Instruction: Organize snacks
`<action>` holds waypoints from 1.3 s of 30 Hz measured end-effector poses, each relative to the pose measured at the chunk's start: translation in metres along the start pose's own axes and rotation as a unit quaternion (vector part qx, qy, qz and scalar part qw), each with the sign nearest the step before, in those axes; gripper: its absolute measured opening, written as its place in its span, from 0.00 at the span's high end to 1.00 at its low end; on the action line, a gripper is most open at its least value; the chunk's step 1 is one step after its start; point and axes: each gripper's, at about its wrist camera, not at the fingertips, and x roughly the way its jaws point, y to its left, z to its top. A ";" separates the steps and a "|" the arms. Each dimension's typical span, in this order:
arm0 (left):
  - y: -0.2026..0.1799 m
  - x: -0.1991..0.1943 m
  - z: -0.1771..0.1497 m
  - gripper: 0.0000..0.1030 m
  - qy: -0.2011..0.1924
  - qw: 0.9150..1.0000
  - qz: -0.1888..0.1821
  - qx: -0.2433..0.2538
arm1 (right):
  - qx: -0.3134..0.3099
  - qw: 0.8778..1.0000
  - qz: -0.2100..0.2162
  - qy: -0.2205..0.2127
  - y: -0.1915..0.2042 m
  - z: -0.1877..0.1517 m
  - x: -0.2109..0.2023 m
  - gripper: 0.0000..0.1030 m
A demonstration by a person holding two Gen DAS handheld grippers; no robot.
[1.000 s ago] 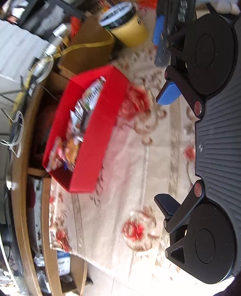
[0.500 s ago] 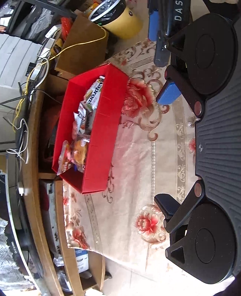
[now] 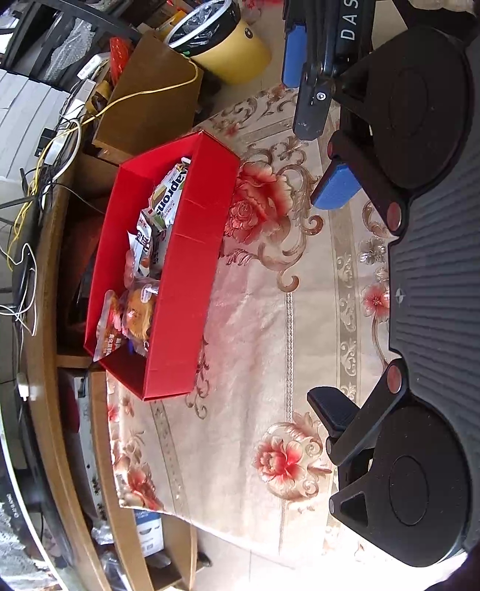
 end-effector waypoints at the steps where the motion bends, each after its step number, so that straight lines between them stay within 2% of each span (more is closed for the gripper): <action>1: 0.000 0.000 0.000 0.00 0.000 1.000 -0.001 -0.001 | 0.000 1.000 0.000 0.000 0.000 0.000 0.000 0.31; 7: -0.005 -0.004 0.001 0.00 -0.015 1.000 0.020 0.016 | 0.000 1.000 0.001 0.000 0.000 0.000 0.000 0.31; 15: -0.003 -0.010 0.003 0.00 -0.030 0.999 0.031 0.014 | 0.002 1.000 0.000 -0.002 -0.001 0.001 0.000 0.31; 19: 0.003 -0.008 0.004 0.00 -0.022 1.000 0.004 -0.007 | 0.002 1.000 0.001 -0.004 -0.001 0.001 -0.001 0.31; 25: -0.002 -0.013 0.004 0.00 -0.031 0.999 0.004 0.005 | 0.003 1.000 -0.002 -0.005 -0.002 0.001 -0.001 0.31; 28: -0.002 -0.017 0.002 0.01 -0.039 0.999 -0.038 -0.004 | -0.002 1.000 -0.009 -0.002 -0.001 0.001 0.001 0.31; 34: -0.005 -0.010 0.003 0.00 -0.024 0.999 -0.032 0.002 | -0.001 1.000 -0.014 0.001 -0.003 0.001 0.002 0.31; 39: -0.005 -0.012 0.002 0.00 -0.037 0.999 -0.029 0.012 | 0.000 1.000 -0.012 -0.001 -0.002 0.001 0.002 0.31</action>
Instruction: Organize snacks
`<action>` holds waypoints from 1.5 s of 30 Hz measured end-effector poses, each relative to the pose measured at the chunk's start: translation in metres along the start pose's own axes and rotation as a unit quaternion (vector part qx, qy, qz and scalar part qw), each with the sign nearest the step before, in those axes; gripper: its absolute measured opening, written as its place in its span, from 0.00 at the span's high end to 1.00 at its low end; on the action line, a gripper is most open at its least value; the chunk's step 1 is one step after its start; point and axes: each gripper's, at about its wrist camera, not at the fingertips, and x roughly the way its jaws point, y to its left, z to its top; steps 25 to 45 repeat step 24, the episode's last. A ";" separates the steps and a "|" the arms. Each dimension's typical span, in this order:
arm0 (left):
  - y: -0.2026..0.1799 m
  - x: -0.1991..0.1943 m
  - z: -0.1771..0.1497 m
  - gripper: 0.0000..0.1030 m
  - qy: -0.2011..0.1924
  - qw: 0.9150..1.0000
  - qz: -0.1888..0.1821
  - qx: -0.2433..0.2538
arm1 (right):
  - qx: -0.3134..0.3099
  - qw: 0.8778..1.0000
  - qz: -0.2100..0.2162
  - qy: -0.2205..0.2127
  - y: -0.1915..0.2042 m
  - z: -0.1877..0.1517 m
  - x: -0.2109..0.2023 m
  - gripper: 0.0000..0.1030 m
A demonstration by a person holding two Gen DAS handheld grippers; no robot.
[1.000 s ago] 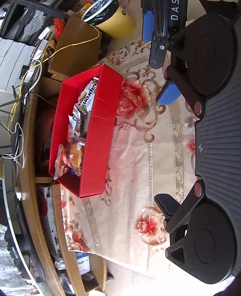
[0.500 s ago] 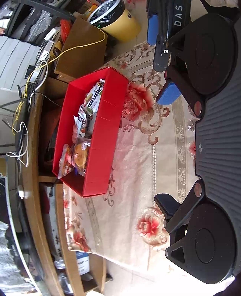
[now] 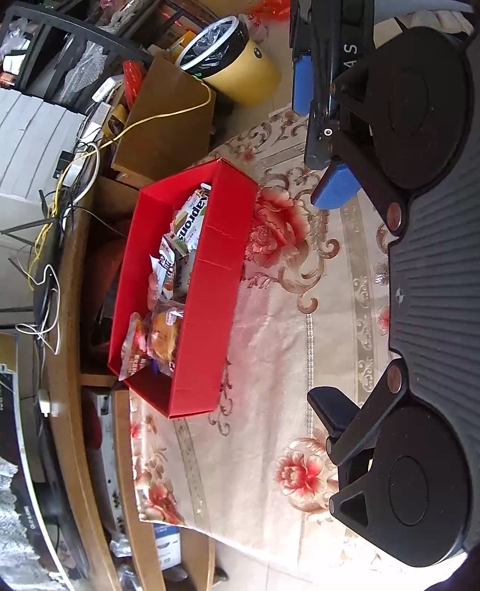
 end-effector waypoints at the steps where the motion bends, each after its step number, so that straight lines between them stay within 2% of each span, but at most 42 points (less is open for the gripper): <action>1: 0.000 0.000 0.000 0.00 -0.005 1.000 0.003 0.004 | 0.001 1.000 0.001 -0.001 0.000 0.000 0.000 0.31; 8: -0.005 -0.004 -0.001 0.01 -0.027 0.999 0.026 0.025 | 0.006 1.000 0.000 -0.005 -0.003 0.001 -0.001 0.31; 24: -0.001 0.001 -0.002 0.00 -0.023 0.996 0.078 0.030 | -0.001 1.000 0.002 0.001 -0.001 0.000 0.000 0.31; 45: -0.001 0.001 -0.002 0.00 -0.023 0.996 0.078 0.030 | -0.001 1.000 0.002 0.001 -0.001 0.000 0.000 0.31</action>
